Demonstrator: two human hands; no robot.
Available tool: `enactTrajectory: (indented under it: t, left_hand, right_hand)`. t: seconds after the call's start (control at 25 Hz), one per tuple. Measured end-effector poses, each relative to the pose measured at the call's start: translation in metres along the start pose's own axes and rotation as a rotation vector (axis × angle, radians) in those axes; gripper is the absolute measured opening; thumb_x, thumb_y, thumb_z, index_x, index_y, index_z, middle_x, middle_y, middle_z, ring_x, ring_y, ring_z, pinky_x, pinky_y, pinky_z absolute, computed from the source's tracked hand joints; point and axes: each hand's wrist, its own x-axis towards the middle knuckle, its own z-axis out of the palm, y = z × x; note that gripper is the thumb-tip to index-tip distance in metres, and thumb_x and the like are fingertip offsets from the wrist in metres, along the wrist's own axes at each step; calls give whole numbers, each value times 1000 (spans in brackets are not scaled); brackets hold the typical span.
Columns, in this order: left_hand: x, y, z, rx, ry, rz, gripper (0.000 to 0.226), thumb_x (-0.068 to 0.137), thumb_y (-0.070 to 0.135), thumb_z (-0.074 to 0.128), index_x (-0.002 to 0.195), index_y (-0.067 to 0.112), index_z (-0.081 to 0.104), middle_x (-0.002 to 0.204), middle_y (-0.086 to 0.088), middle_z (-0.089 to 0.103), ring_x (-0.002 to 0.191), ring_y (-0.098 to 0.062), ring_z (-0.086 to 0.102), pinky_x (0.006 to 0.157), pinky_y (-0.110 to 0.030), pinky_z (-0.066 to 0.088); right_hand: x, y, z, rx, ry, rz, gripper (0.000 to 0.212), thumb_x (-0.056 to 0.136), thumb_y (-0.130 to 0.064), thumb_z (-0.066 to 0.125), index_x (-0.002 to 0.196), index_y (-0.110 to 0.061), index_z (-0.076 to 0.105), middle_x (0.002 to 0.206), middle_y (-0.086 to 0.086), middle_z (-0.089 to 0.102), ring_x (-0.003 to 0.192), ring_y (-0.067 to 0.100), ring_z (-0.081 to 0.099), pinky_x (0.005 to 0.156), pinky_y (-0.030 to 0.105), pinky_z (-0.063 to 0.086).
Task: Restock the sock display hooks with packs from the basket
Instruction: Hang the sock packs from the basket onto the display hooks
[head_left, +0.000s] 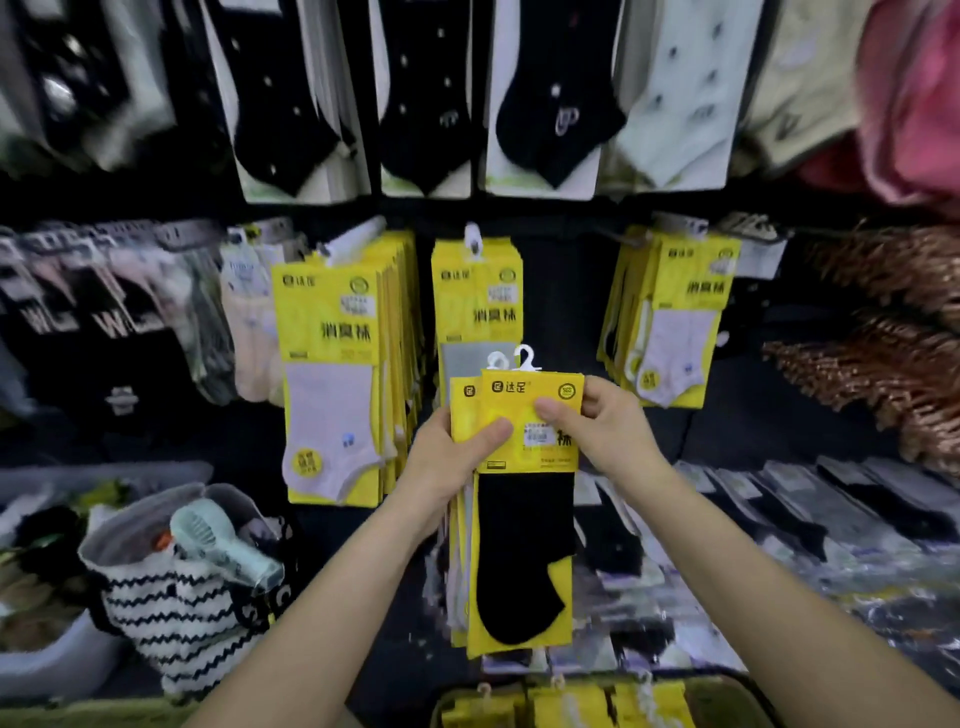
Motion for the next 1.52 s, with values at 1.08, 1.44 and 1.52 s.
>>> enactTrajectory:
  t: [1.08,1.44,1.52]
  left_hand:
    - [17,88,-75,206,463,360,24,90,33,56,100,12,60,97,4,68,83,5,62,69,-11,49]
    - [30,88,-51,152,365,324,10,90,33,57,85,24,55,88,13,64,79,5,59,57,-4,44]
    - [32,86,-45,145,337,336,8,90,33,56,85,27,56,88,13,65,79,3,60,57,-4,44]
  right_hand:
    - [97,-52,44,-235,219,-102,6,96,-25,49,90,-24,49,82,-12,55,76,4,53,59,19,39]
    - [89,-56,47,-357,320,-73,28,88,-40,59,106,-20,50,101,-2,55,90,13,55,71,24,44]
    - [76,-62,49,-216,290,-178,27,83,-48,62,93,-26,50,90,-6,56,81,8,55,63,12,41]
